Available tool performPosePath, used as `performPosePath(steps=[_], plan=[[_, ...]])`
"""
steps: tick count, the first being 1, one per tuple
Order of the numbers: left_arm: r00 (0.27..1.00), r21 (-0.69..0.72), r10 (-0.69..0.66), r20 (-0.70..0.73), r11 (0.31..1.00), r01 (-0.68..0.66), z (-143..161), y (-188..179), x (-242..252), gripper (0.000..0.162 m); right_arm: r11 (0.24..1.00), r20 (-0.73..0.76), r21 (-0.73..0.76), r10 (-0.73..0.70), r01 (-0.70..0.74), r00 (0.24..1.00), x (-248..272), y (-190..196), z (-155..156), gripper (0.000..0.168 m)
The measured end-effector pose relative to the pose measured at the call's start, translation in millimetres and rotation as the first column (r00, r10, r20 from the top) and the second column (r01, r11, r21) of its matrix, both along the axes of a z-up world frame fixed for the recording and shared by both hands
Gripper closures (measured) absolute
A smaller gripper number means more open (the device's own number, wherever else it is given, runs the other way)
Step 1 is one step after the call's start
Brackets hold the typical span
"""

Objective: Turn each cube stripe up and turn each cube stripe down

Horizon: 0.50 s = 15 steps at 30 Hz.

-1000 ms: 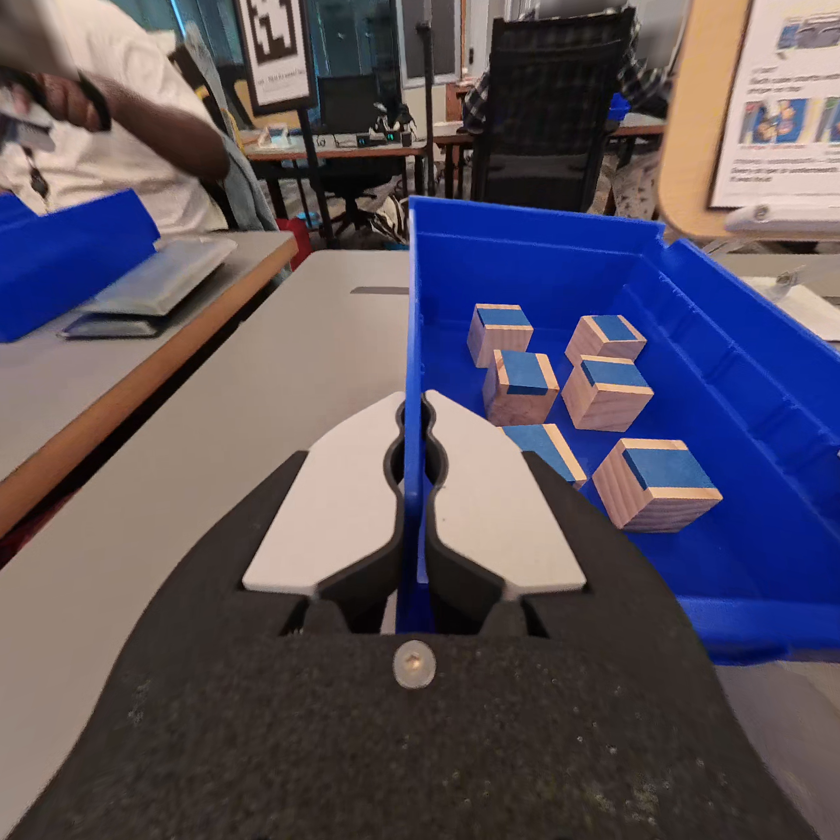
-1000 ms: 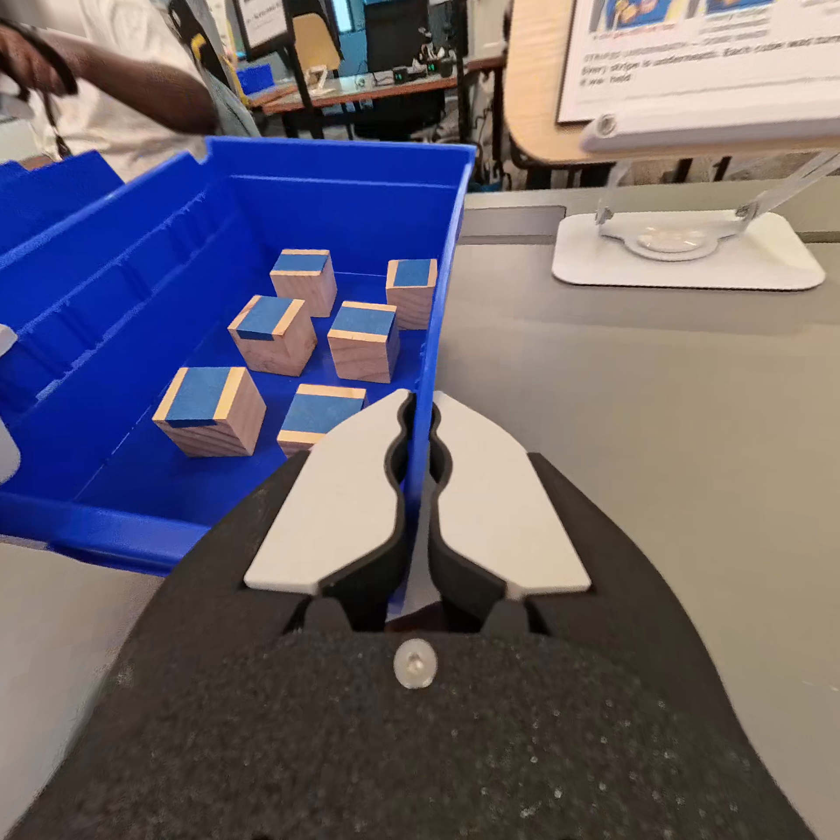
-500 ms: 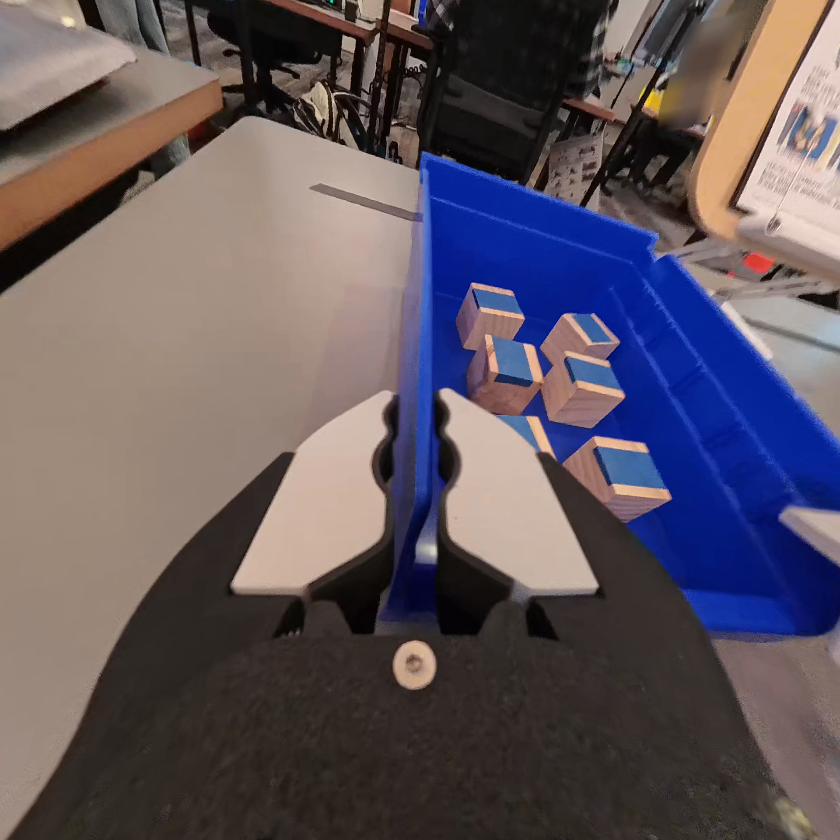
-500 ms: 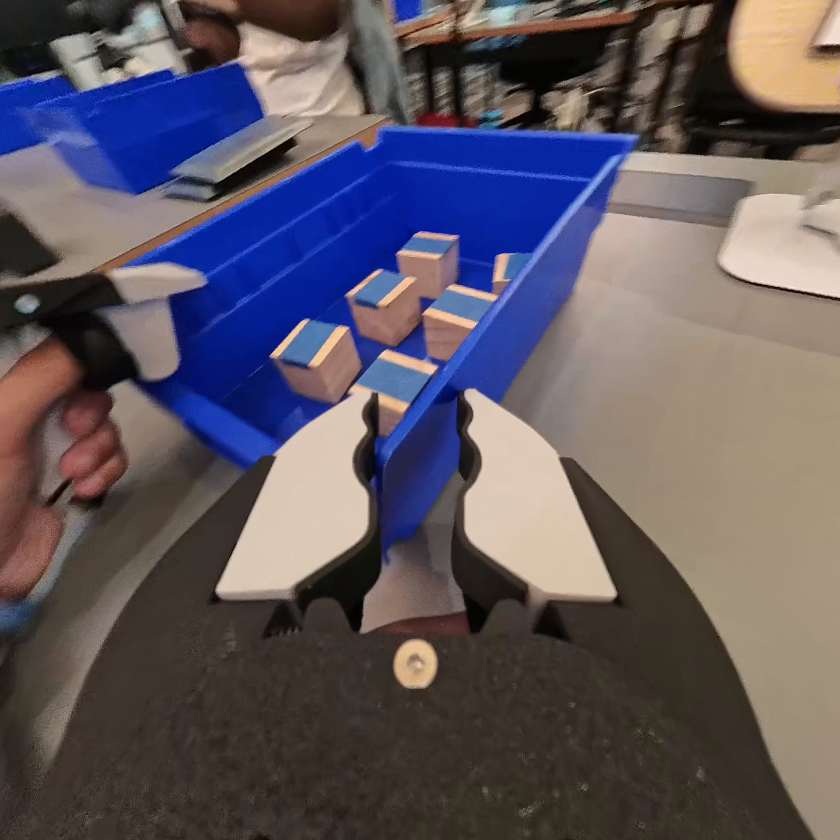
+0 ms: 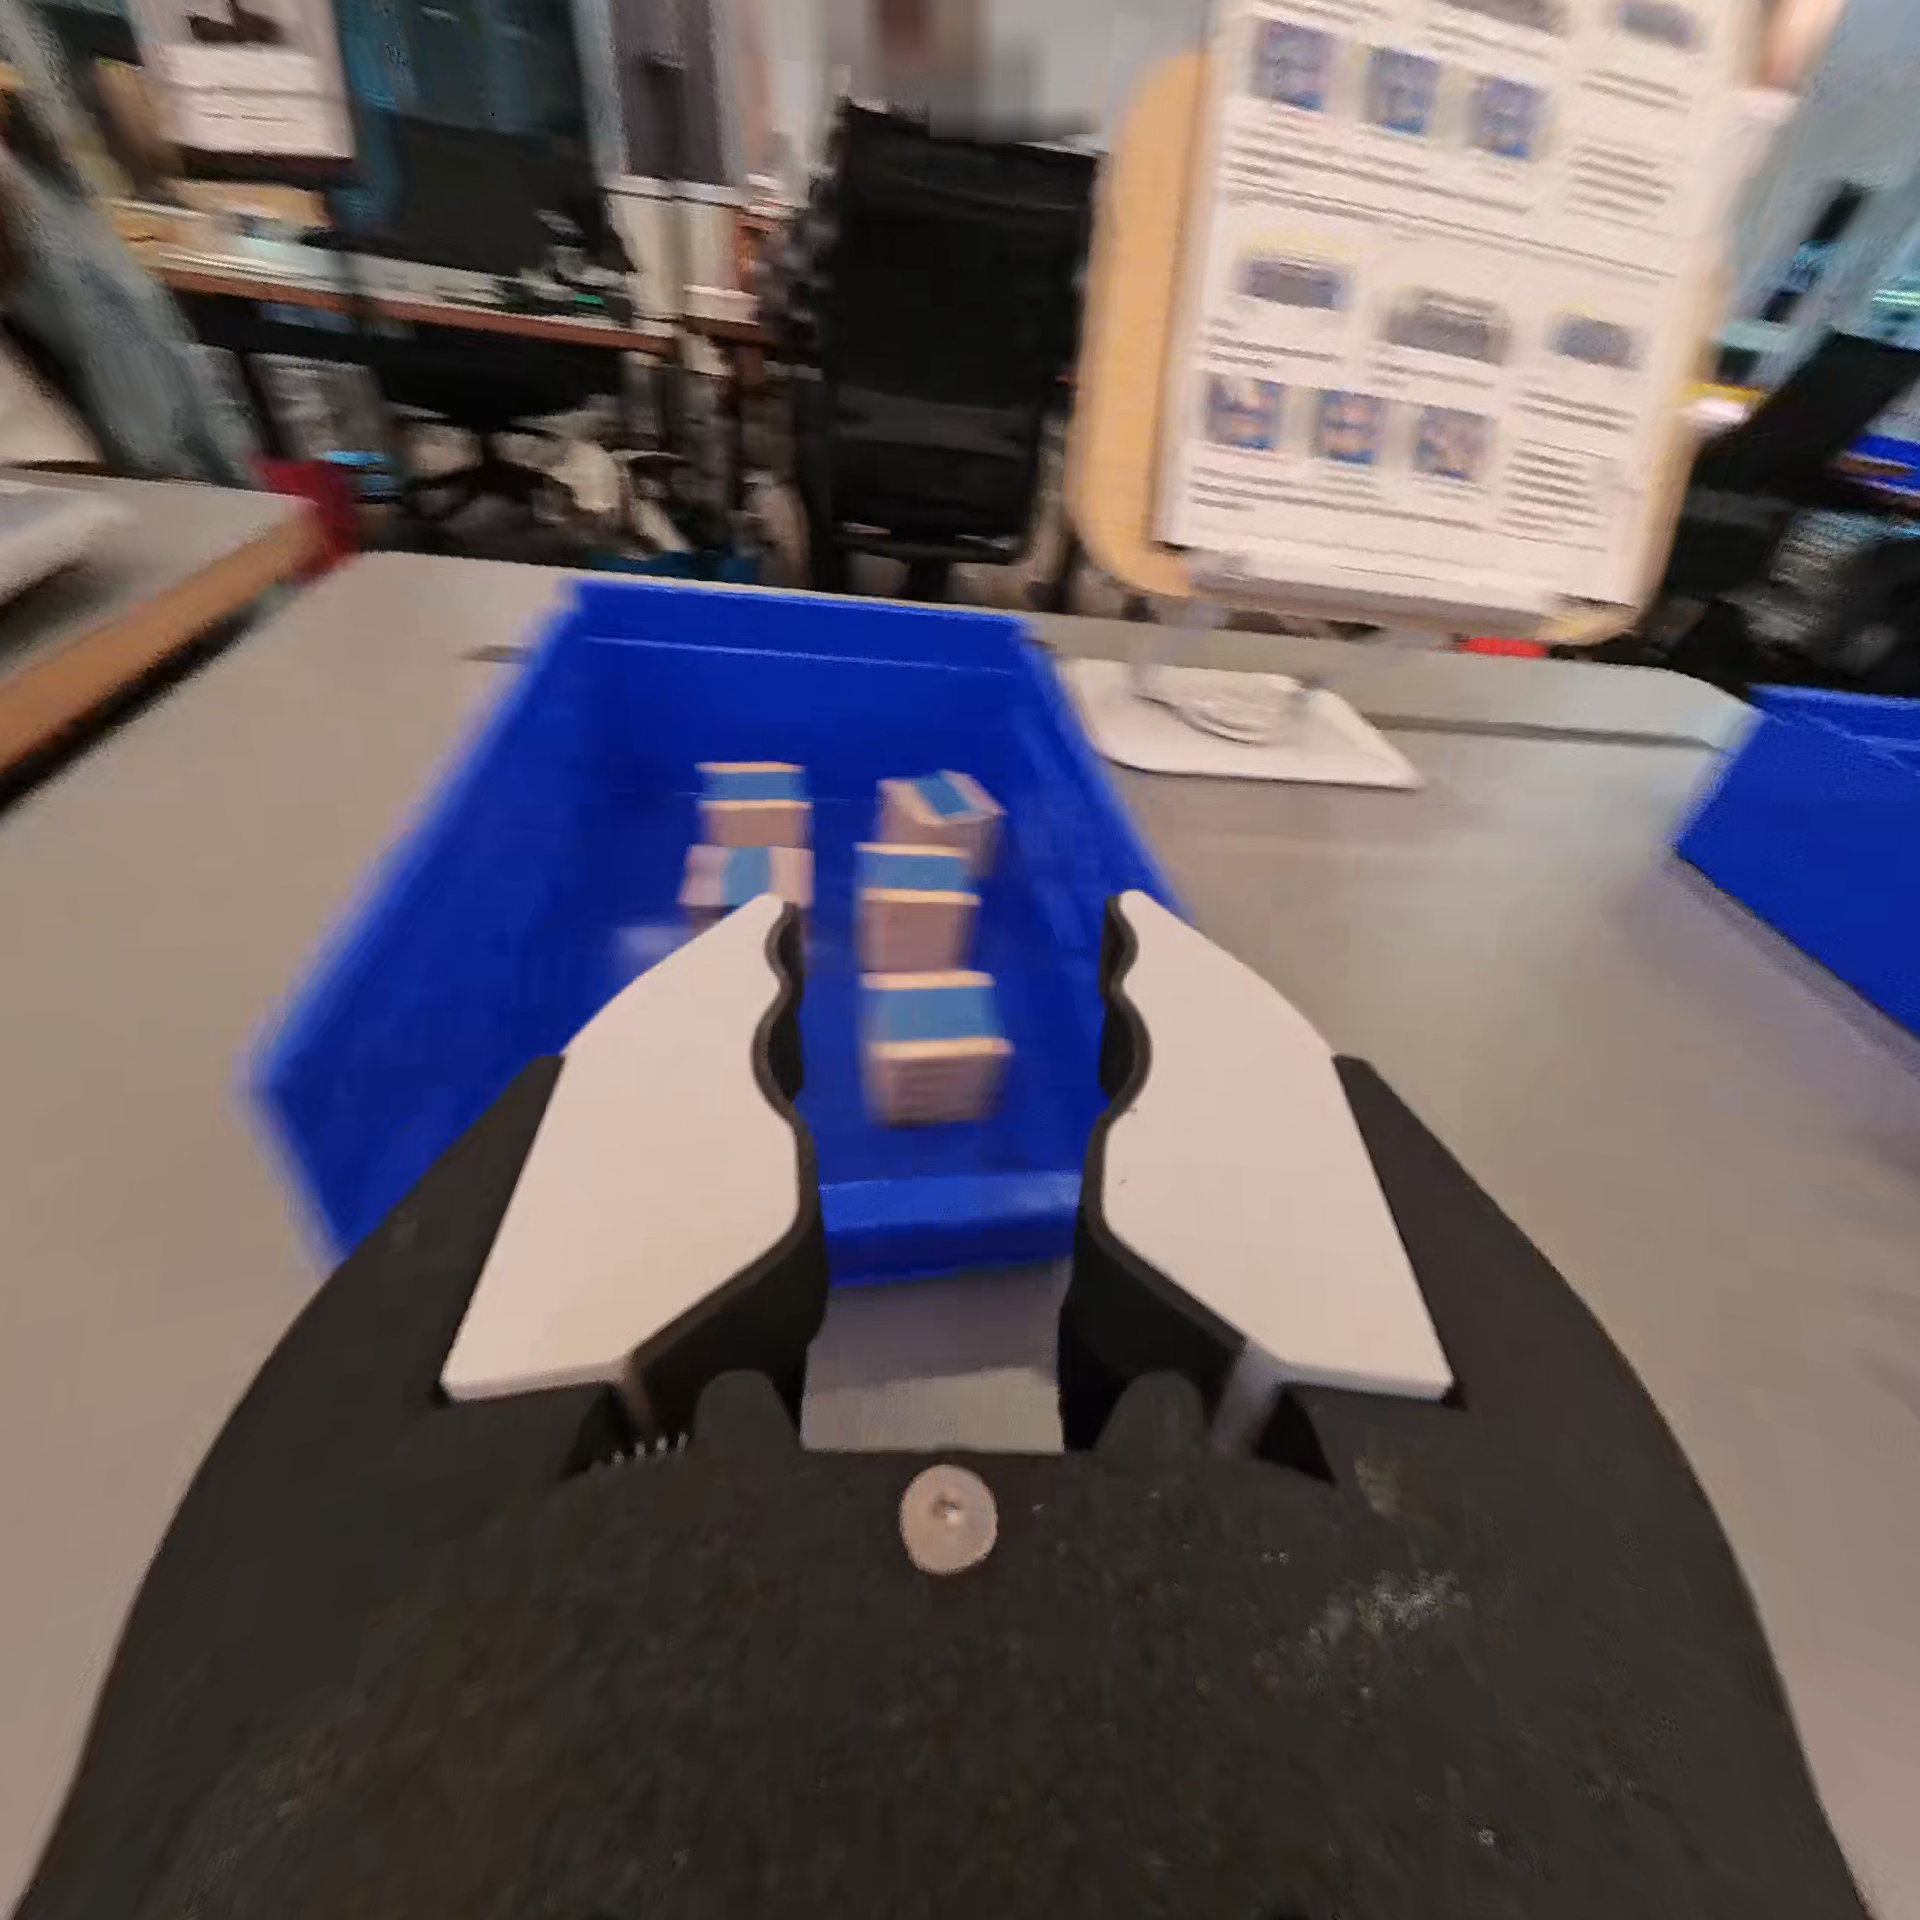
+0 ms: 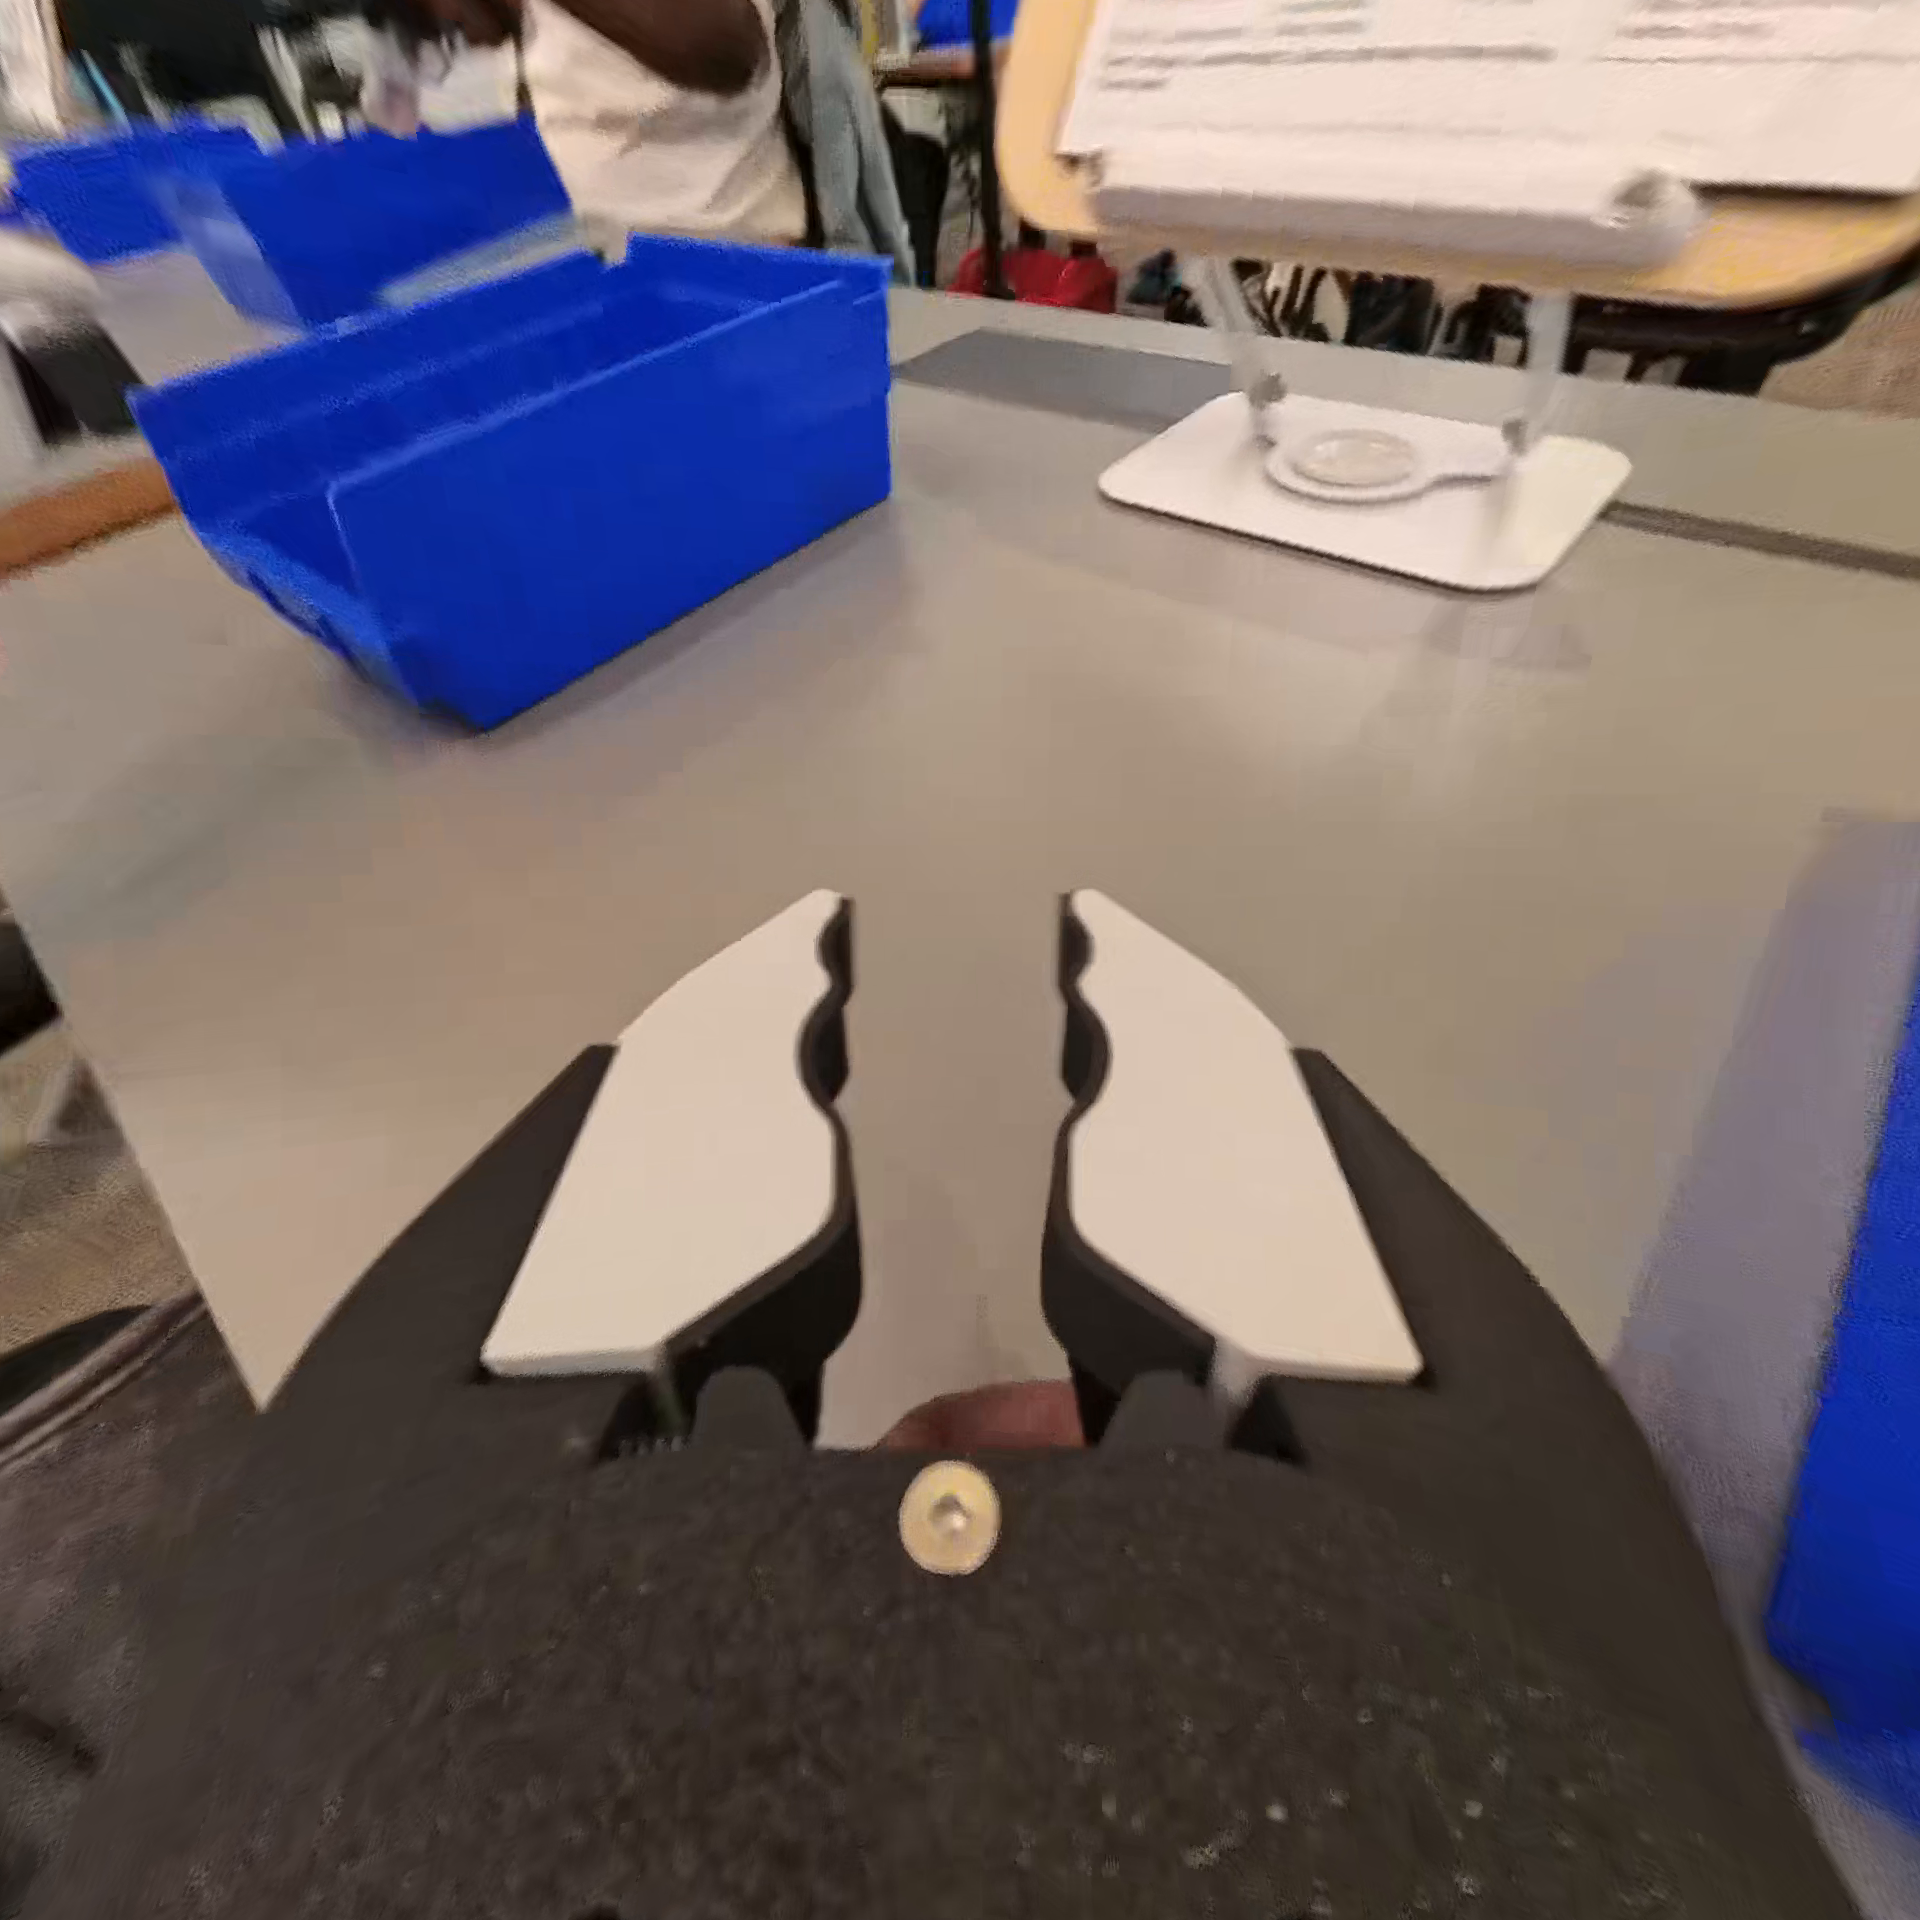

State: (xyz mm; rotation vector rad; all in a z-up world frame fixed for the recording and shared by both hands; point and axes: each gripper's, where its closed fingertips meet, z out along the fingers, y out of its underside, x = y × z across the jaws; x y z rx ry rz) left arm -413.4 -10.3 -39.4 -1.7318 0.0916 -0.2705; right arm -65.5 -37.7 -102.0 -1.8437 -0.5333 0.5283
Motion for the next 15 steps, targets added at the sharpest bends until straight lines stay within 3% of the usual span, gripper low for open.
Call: performPosePath(steps=[1, 3, 6, 10, 15], plan=[[0.997, -0.016, -0.083, 0.007, 0.996, 0.083, -4.9, -6.6, 33.3, 0.107, 1.000, -0.040, -0.018, -0.008, 0.007, 0.999, 11.6, -3.0, -1.2, 0.120], [0.979, -0.061, -0.203, -0.004, 0.977, 0.203, -21.9, -17.3, 91.9, 0.107, 0.999, -0.051, -0.036, -0.038, 0.036, 0.998, 29.7, -7.3, -5.4, 0.119], [0.962, -0.049, -0.263, -0.072, 0.964, 0.260, -39.5, -19.9, 143.3, 0.111, 0.996, -0.021, 0.025, -0.085, 0.085, 0.996, 42.6, -7.5, -6.1, 0.114], [0.940, -0.061, -0.332, -0.073, 0.943, 0.328, -41.6, -22.4, 167.6, 0.106, 0.994, -0.033, 0.053, -0.098, 0.100, 0.995, 44.3, -1.5, -8.0, 0.111], [0.944, -0.084, -0.302, -0.135, 0.953, 0.292, -57.1, -31.2, 147.3, 0.103, 0.991, -0.048, 0.062, -0.112, 0.115, 0.992, 45.9, -0.3, -7.9, 0.113]])
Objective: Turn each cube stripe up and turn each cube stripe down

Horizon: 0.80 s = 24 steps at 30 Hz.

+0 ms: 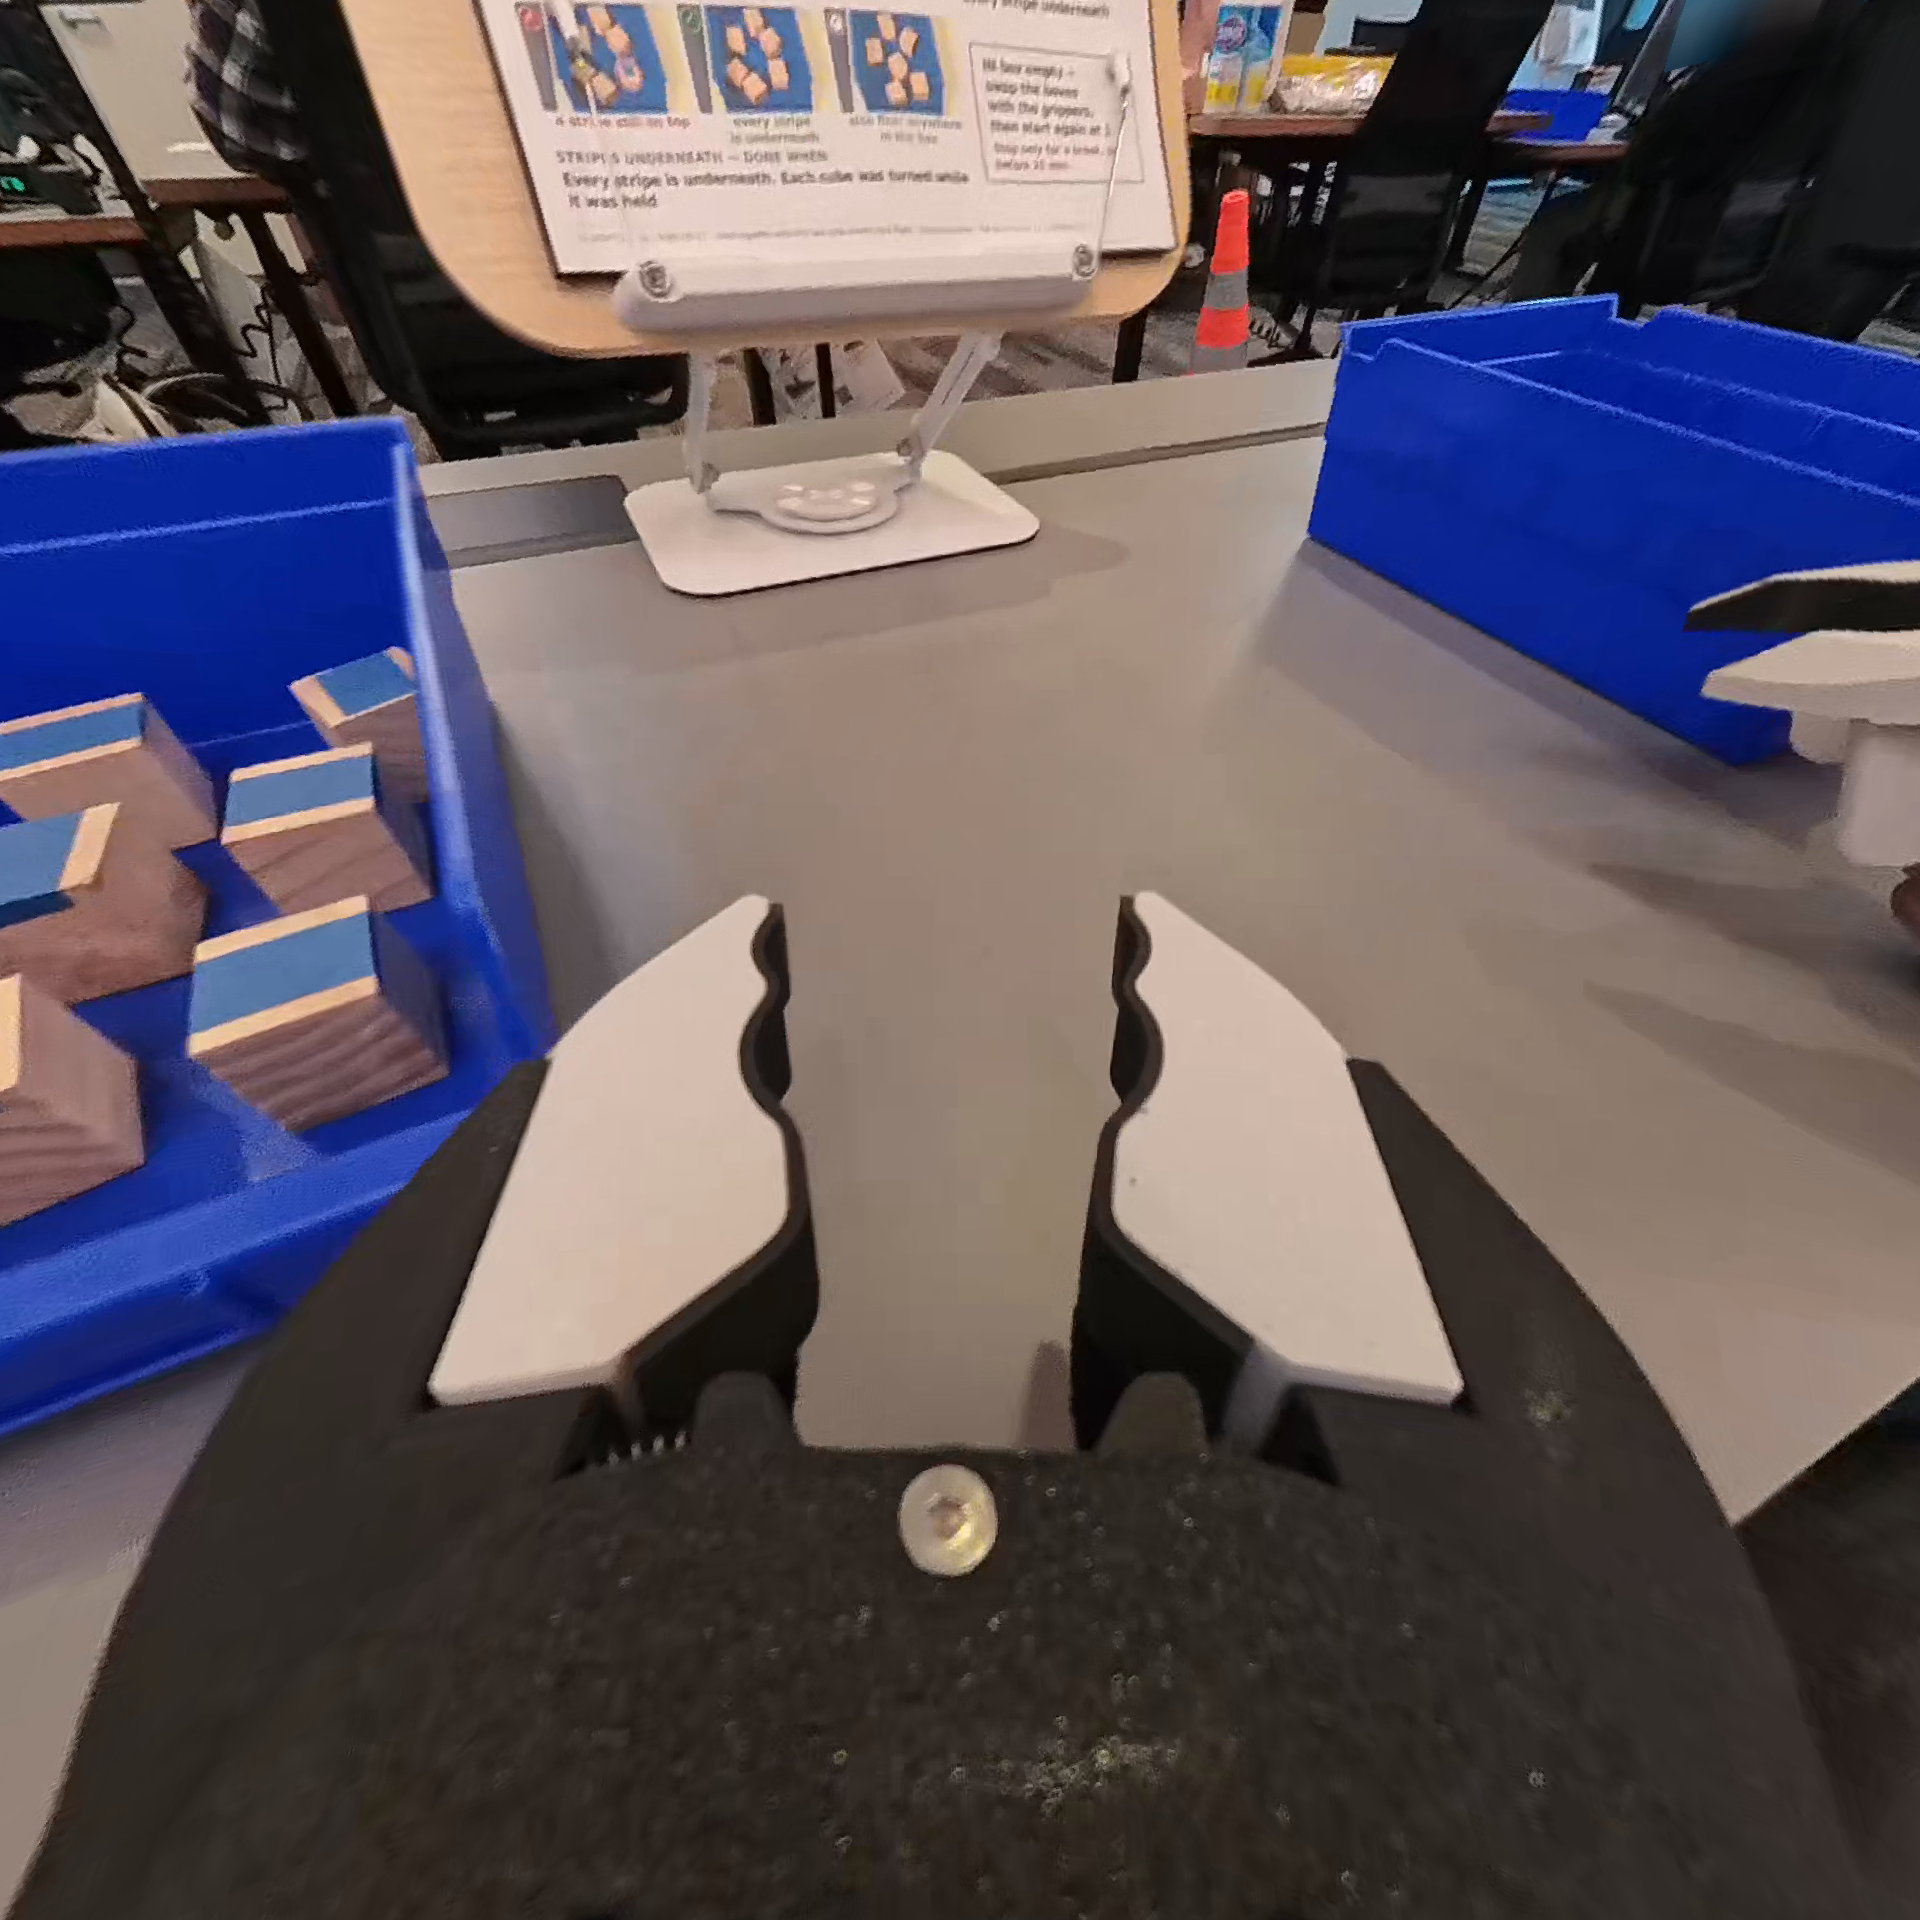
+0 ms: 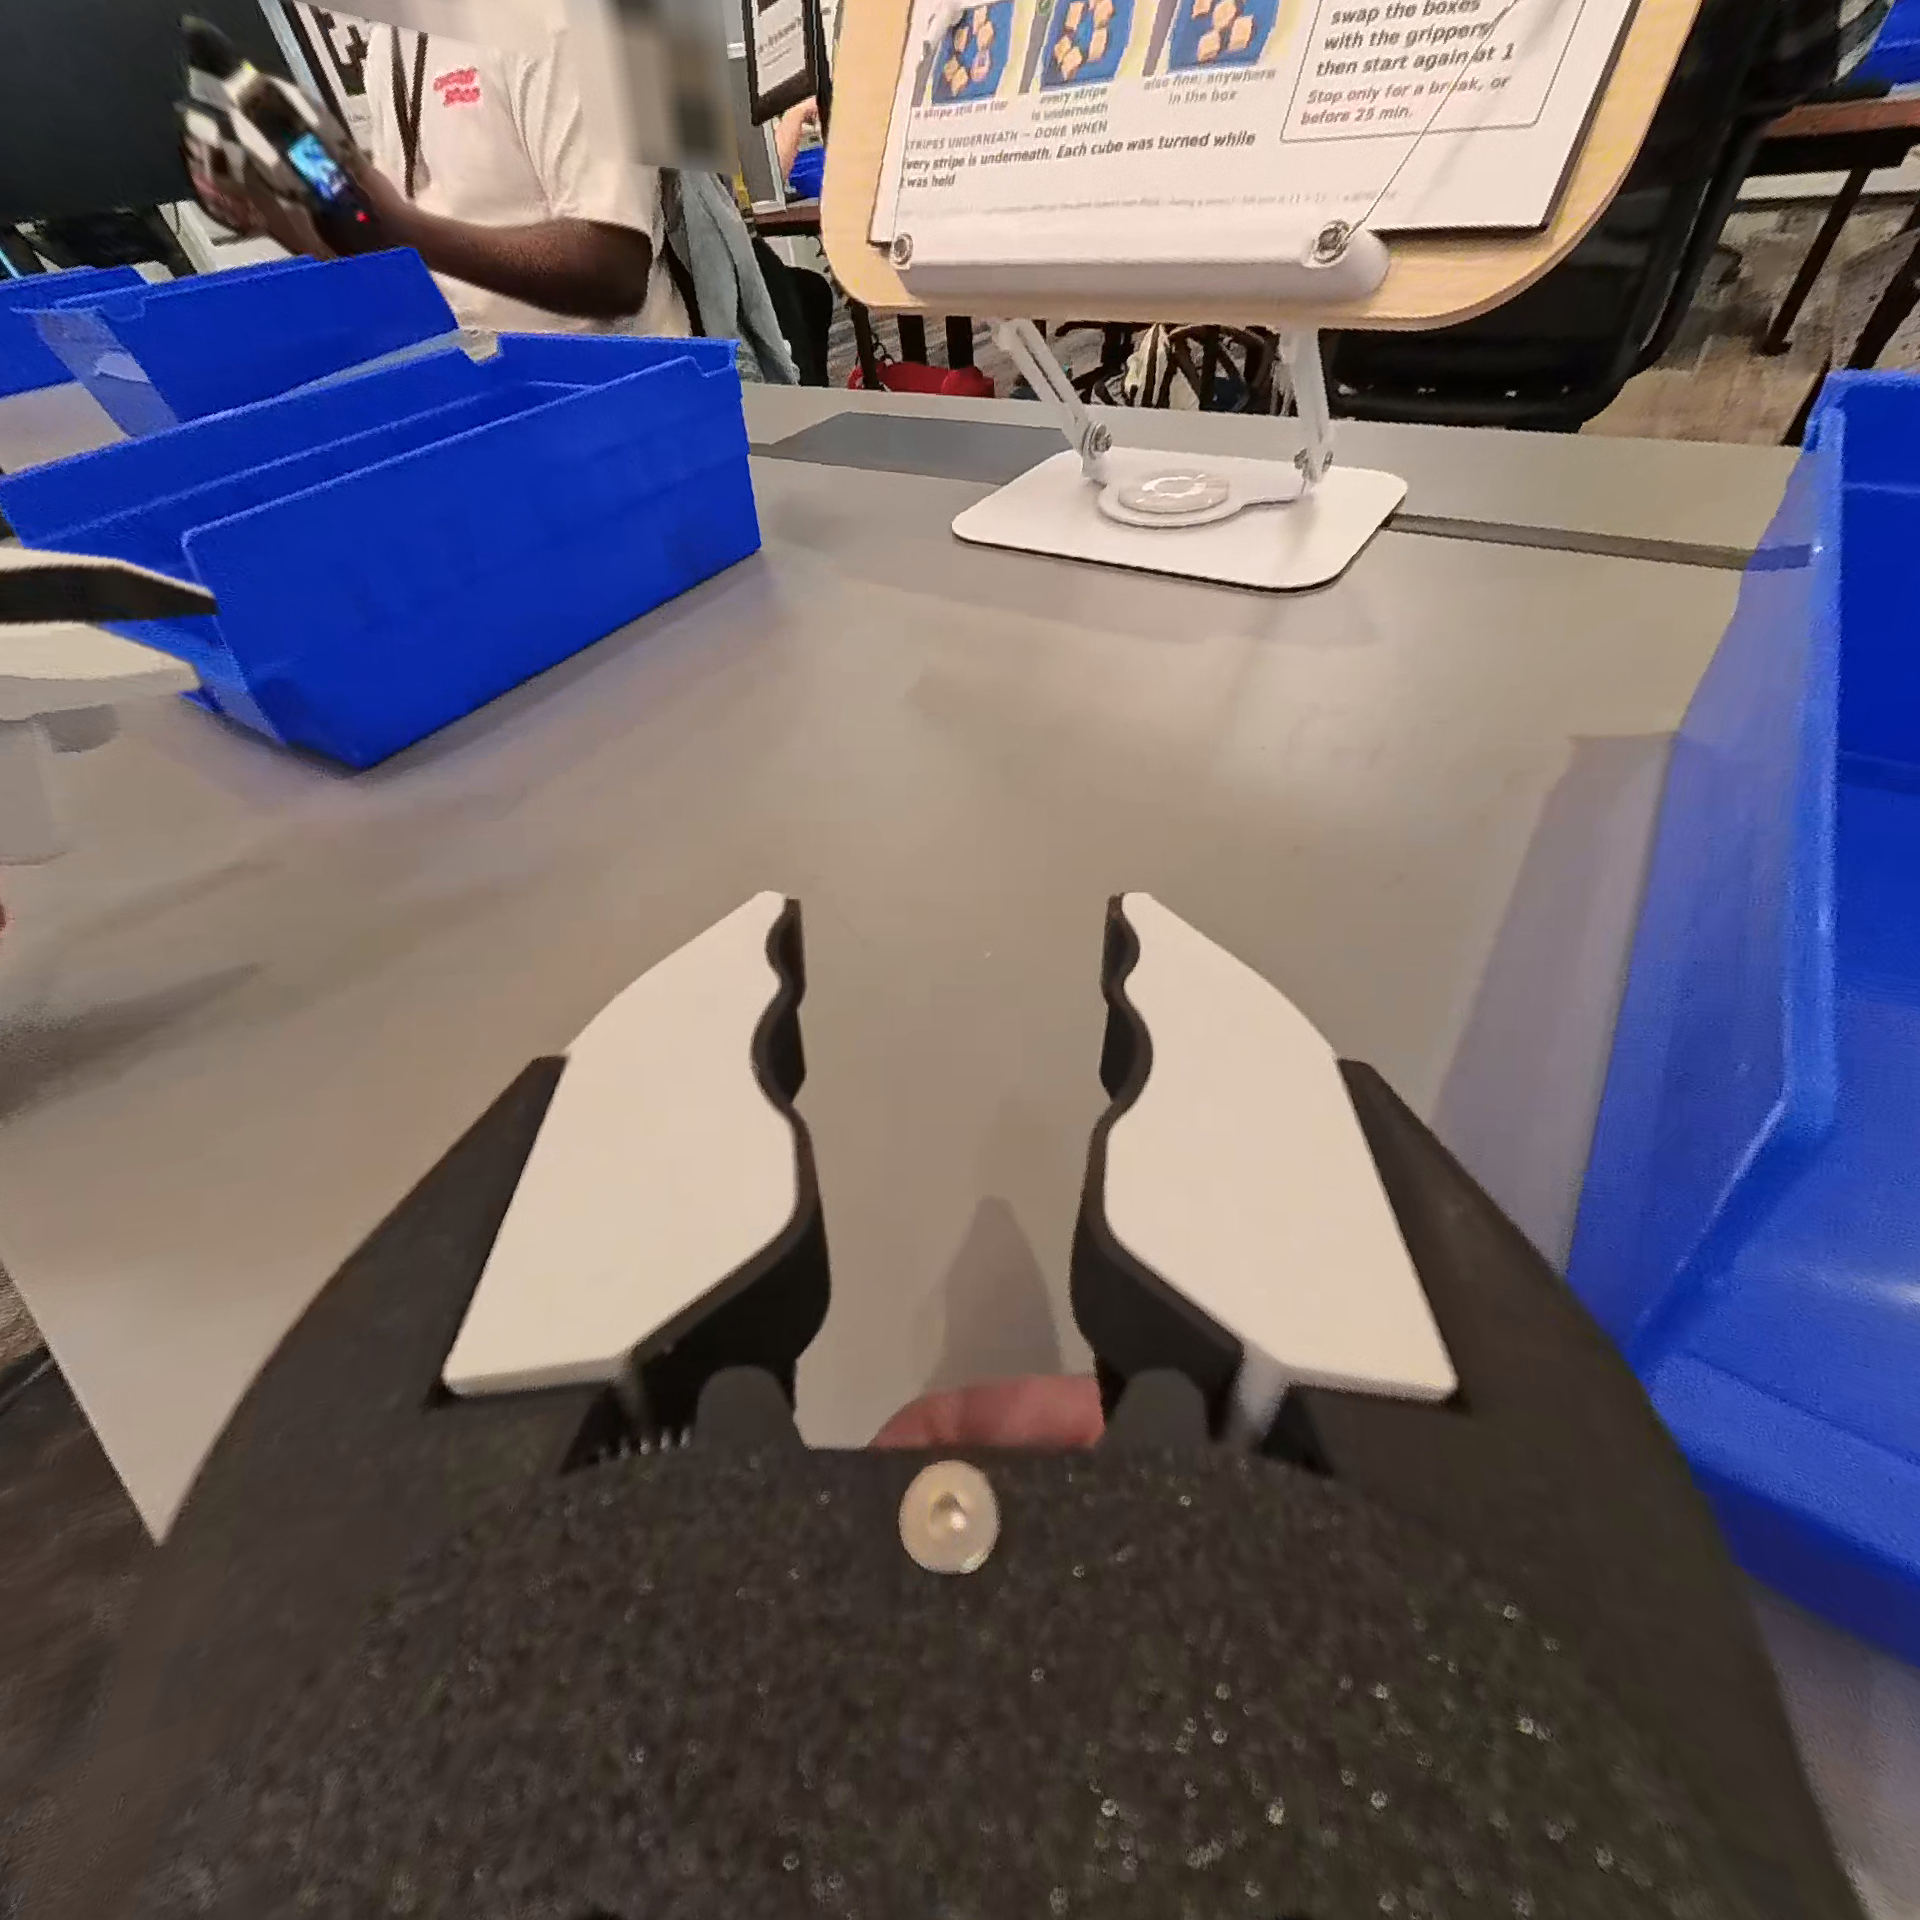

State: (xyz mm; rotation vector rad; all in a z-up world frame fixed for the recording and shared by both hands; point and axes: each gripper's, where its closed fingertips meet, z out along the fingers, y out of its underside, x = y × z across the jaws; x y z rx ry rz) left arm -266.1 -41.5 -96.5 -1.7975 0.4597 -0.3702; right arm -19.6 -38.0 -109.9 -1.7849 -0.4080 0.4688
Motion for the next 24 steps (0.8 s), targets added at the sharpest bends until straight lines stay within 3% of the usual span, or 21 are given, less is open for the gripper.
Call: performPosePath(steps=[11, 15, 17, 20, 24], plan=[[0.999, -0.051, -0.019, 0.031, 0.999, 0.021, -2.1, 0.3, -14.5, 0.102, 0.998, 0.045, 0.047, -0.037, 0.035, 0.998, 4.5, -1.3, 3.7, 0.118], [0.989, -0.038, -0.144, -0.023, 0.989, 0.143, 26.0, -10.0, -18.9, 0.101, 0.999, 0.032, 0.041, -0.025, 0.024, 0.999, 2.3, -2.4, 4.2, 0.120], [0.974, -0.029, -0.176, -0.141, 0.984, 0.174, 47.4, -10.0, -37.4, 0.100, 0.999, 0.037, 0.048, -0.018, 0.016, 0.999, 1.1, -3.4, 4.8, 0.120], [0.888, -0.067, -0.185, -0.422, 0.983, 0.173, 65.3, 7.8, -76.1, 0.101, 0.999, 0.044, 0.043, -0.003, 0.001, 0.999, -1.6, -3.8, 3.4, 0.120], [0.649, -0.356, -0.410, -0.641, 0.908, 0.222, 34.2, 36.2, -99.9, 0.096, 0.999, 0.035, 0.031, 0.010, -0.011, 0.999, -5.6, -3.5, 2.1, 0.120]])
